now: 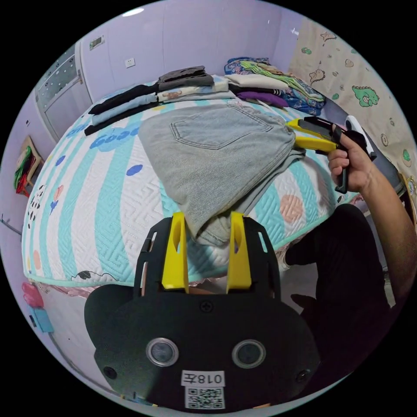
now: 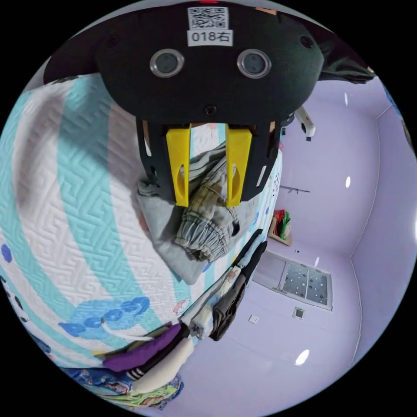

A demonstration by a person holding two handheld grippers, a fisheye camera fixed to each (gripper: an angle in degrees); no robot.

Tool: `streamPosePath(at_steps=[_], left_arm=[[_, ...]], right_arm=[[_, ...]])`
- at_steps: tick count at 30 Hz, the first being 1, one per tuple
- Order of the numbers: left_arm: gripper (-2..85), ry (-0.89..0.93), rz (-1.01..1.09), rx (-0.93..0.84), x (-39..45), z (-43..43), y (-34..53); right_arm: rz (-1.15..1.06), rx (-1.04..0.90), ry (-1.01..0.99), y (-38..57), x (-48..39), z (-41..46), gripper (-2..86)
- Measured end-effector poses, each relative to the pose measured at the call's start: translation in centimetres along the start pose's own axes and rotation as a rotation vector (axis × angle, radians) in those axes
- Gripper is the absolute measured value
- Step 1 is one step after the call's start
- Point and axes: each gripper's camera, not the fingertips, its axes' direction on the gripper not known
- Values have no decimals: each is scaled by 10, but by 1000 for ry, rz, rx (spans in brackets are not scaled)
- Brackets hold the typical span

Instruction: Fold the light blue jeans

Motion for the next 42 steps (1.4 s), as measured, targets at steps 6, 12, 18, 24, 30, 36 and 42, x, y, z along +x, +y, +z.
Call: streamPosePath(at_steps=[6, 12, 18, 24, 30, 36, 42], left_arm=[[69, 25, -17, -2, -28, 14, -1], [63, 24, 34, 3, -51, 21, -2], [119, 178, 88, -62, -94, 47, 6], [178, 596, -216, 208, -229, 47, 45], [187, 714, -475, 181, -333, 136, 26], [173, 813, -563, 128, -380, 210, 9], [179, 881, -520, 110, -404, 247, 8]], right_arm=[[30, 19, -74, -18, 0, -4, 95], [-240, 181, 39, -13, -60, -42, 73], [-93, 73, 57, -14, 3, -30, 89], [-103, 235, -22, 1, 38, -84, 107], [-9, 100, -137, -32, 71, -56, 148], [87, 96, -236, -23, 96, -33, 137], [113, 124, -275, -12, 103, -16, 140]])
